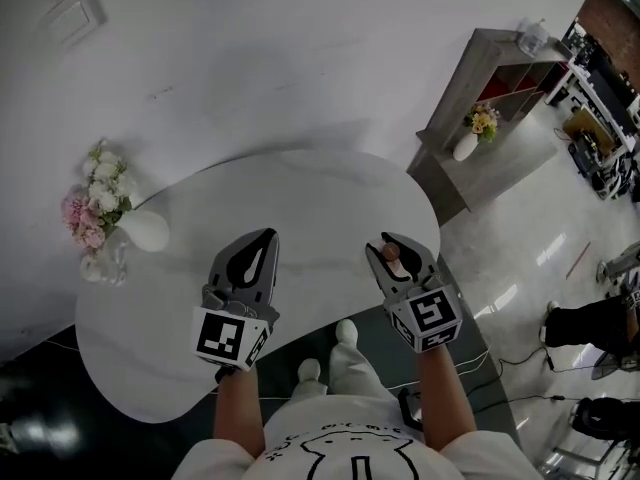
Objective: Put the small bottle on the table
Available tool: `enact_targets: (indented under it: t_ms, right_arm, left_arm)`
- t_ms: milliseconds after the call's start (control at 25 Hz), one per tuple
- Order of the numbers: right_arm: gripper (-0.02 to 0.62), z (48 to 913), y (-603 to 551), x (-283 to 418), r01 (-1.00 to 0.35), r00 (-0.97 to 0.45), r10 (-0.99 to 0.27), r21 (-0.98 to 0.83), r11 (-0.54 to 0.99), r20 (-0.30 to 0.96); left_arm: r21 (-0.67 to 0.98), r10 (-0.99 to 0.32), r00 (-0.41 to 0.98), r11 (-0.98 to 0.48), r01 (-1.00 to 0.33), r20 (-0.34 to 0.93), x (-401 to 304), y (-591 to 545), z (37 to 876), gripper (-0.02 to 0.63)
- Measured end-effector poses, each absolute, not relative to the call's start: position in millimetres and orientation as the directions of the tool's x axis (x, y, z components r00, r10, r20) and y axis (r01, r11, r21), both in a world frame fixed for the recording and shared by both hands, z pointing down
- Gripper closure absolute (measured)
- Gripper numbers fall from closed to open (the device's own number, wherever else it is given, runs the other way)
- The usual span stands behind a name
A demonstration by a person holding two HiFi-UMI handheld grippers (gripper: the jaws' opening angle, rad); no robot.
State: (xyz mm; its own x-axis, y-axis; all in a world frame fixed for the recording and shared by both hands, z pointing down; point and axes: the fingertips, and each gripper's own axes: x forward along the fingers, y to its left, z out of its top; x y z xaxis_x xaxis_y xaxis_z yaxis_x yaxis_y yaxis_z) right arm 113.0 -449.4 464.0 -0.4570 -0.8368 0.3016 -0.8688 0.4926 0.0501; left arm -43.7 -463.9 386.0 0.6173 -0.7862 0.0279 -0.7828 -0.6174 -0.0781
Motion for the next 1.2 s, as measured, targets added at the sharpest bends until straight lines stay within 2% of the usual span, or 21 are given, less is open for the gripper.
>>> enact_targets:
  t_ms: [320,720,1200]
  right_arm:
    - [0.476,517.9,-500.2,113.1,-0.835,-0.498,-0.78,0.032,0.549,0.378]
    - [0.476,558.9,-550.8,104.2,-0.796,-0.552,-0.725,0.0,0.605,0.413]
    - [0.476,599.3,-584.0,89.5,-0.765,-0.582,-0.672,-0.029,0.643,0.458]
  left_arm:
    - [-0.06,-0.798,0.598,-0.602,-0.796,0.08,-37.7,-500.9,416.3,0.603]
    - [-0.086,-0.795,0.591,-0.604,-0.792,0.139,-24.7,-525.0,435.3,0.603]
    - [-0.021,-0.793,0.58,-0.594,-0.804,0.187,-17.6,-532.5,449.0,0.603]
